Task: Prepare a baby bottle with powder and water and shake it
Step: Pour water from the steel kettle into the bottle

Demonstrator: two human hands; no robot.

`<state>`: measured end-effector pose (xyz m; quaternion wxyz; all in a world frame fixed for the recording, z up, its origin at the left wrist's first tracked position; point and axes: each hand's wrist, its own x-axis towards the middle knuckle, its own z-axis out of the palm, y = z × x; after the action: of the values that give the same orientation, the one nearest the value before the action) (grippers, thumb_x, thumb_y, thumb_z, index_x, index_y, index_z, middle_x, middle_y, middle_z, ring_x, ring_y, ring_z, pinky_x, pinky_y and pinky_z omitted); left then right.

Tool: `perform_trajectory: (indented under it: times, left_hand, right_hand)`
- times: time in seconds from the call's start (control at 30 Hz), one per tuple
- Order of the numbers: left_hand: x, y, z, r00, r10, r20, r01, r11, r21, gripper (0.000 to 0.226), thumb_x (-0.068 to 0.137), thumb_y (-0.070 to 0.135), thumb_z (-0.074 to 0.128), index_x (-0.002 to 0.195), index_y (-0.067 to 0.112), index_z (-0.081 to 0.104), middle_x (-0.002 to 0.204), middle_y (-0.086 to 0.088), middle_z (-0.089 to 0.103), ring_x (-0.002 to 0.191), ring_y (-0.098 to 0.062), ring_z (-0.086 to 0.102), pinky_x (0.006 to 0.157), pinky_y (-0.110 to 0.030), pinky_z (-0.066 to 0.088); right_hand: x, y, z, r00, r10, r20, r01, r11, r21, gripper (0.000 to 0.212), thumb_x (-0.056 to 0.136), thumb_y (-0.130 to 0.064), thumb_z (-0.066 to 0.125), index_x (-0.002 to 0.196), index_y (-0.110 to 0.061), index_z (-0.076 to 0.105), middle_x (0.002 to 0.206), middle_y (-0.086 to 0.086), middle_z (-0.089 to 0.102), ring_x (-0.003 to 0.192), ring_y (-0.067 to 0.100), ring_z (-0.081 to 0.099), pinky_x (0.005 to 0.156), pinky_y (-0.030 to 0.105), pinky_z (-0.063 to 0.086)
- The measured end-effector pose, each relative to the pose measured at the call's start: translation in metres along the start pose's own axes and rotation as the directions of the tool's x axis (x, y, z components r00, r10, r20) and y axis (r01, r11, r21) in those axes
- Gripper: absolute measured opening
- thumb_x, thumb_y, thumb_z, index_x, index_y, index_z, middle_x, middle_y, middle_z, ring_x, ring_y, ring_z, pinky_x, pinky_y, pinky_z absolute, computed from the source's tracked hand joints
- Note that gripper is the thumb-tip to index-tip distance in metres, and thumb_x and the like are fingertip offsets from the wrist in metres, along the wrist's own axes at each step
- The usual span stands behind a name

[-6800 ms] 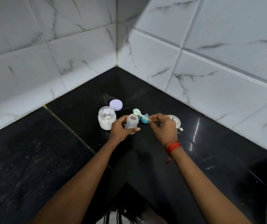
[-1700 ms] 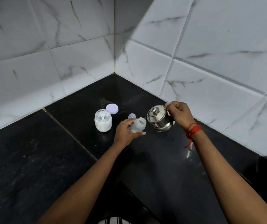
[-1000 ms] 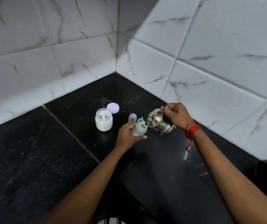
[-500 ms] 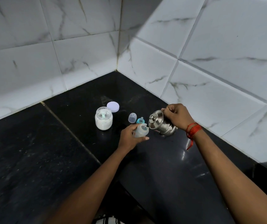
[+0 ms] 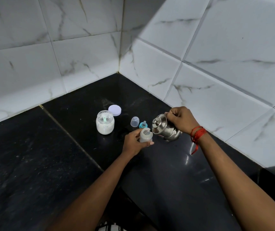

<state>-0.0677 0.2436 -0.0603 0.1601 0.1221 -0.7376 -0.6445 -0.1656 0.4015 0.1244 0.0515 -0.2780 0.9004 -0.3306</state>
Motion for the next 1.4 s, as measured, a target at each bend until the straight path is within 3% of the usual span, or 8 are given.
perform_trajectory:
  times: [0.23, 0.4, 0.67, 0.9, 1.2, 1.4]
  left_hand:
    - [-0.003, -0.004, 0.002, 0.997, -0.066, 0.047, 0.066, 0.998, 0.019, 0.060, 0.070, 0.022, 0.096, 0.124, 0.015, 0.072, 0.116, 0.006, 0.076, 0.108, -0.009, 0.072, 0.090, -0.020, 0.058]
    - [-0.003, -0.010, 0.001, 0.992, -0.112, 0.061, 0.110, 0.993, 0.031, 0.068, 0.067, 0.030, 0.098, 0.128, 0.017, 0.069, 0.120, 0.003, 0.076, 0.110, -0.012, 0.072, 0.095, -0.033, 0.060]
    - [-0.003, -0.007, -0.003, 0.986, -0.152, 0.069, 0.151, 0.988, 0.021, 0.068, 0.062, 0.034, 0.100, 0.119, 0.017, 0.068, 0.108, 0.005, 0.078, 0.098, -0.008, 0.075, 0.086, -0.026, 0.061]
    - [-0.006, -0.008, -0.003, 0.982, -0.145, 0.124, 0.139, 0.989, 0.050, 0.066, 0.062, 0.035, 0.100, 0.119, 0.017, 0.072, 0.108, 0.006, 0.079, 0.097, -0.008, 0.075, 0.092, -0.036, 0.062]
    - [-0.004, 0.004, -0.013, 0.988, -0.103, 0.114, 0.091, 0.991, 0.102, 0.061, 0.064, 0.035, 0.099, 0.119, 0.020, 0.076, 0.109, 0.010, 0.078, 0.099, -0.004, 0.073, 0.092, -0.032, 0.061]
    - [0.000, 0.006, -0.019, 0.987, -0.108, 0.116, 0.085, 0.978, 0.189, 0.074, 0.059, 0.055, 0.095, 0.123, 0.023, 0.075, 0.113, 0.013, 0.076, 0.103, -0.004, 0.071, 0.093, -0.031, 0.060]
  right_hand:
    - [0.001, -0.002, -0.002, 1.000, -0.009, 0.007, 0.009, 0.999, -0.034, 0.050, 0.095, -0.021, 0.064, 0.049, -0.021, 0.045, 0.040, -0.014, 0.048, 0.042, 0.001, 0.042, 0.054, 0.026, 0.040]
    - [0.000, -0.002, -0.001, 1.000, -0.005, 0.020, 0.007, 0.998, -0.065, 0.048, 0.095, -0.022, 0.064, 0.051, -0.020, 0.046, 0.040, -0.018, 0.049, 0.042, 0.001, 0.044, 0.054, 0.025, 0.038]
    - [-0.001, -0.003, 0.002, 1.000, 0.005, 0.026, -0.003, 0.998, -0.064, 0.048, 0.095, -0.021, 0.064, 0.050, -0.022, 0.047, 0.040, -0.019, 0.050, 0.042, 0.000, 0.046, 0.055, 0.025, 0.038]
    - [0.000, -0.005, -0.001, 1.000, 0.016, 0.026, -0.014, 0.997, -0.076, 0.047, 0.095, -0.021, 0.064, 0.050, -0.022, 0.048, 0.039, -0.019, 0.050, 0.042, 0.001, 0.046, 0.055, 0.025, 0.039]
    - [0.000, -0.002, -0.001, 1.000, 0.019, 0.022, -0.017, 0.995, -0.096, 0.045, 0.094, -0.020, 0.064, 0.051, -0.020, 0.049, 0.040, -0.020, 0.051, 0.043, -0.001, 0.049, 0.055, 0.026, 0.038]
    - [0.000, -0.001, 0.000, 1.000, 0.015, 0.020, -0.013, 0.994, -0.107, 0.044, 0.093, -0.020, 0.064, 0.052, -0.021, 0.051, 0.048, -0.010, 0.053, 0.049, 0.007, 0.048, 0.055, 0.026, 0.040]
